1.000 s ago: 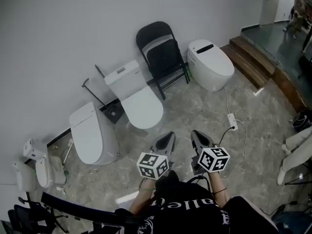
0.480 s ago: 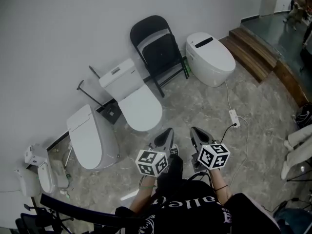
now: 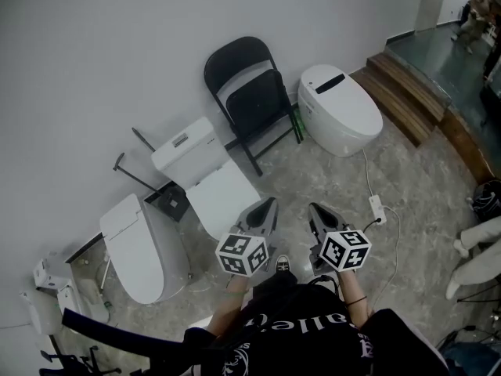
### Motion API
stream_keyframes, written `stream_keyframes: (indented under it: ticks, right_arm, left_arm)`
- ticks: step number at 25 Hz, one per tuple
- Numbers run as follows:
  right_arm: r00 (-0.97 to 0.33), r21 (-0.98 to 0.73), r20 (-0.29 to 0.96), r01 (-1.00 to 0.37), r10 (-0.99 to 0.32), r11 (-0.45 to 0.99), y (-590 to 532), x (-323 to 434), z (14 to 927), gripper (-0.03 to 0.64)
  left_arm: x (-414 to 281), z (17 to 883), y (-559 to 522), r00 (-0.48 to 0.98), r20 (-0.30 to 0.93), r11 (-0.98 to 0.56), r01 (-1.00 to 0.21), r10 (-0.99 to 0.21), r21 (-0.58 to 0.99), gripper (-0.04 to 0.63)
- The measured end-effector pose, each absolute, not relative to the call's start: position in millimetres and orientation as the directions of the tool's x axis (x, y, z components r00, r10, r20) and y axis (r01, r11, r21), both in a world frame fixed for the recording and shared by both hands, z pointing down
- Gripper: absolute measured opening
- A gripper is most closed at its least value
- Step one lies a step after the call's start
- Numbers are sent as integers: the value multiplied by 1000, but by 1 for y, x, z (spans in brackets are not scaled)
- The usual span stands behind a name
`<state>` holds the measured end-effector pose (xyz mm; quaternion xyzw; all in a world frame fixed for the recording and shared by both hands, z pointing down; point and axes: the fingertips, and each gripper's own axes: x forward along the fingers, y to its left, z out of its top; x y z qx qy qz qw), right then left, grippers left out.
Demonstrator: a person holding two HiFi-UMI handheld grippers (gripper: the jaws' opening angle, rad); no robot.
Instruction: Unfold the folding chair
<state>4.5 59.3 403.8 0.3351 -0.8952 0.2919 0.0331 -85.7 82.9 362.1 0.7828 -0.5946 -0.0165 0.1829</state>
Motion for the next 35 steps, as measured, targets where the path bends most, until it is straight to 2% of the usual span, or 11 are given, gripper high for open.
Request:
stream_keyframes:
  ticks: [10, 22, 35]
  right_arm:
    - [-750, -510, 260, -641, -608, 573, -47, -54, 397, 14]
    - [-829, -518, 256, -552, -497, 654, -196, -118, 409, 14]
    - [-900, -494, 243, -436, -362, 752, -384, -153, 392, 14]
  left_arm:
    - [-145, 374, -7, 313, 211, -228, -909, -926, 350, 5]
    - [-213, 389, -142, 166, 227, -72, -926, -960, 371, 5]
    - [-226, 372, -342, 64, 202, 14, -931, -977, 365, 5]
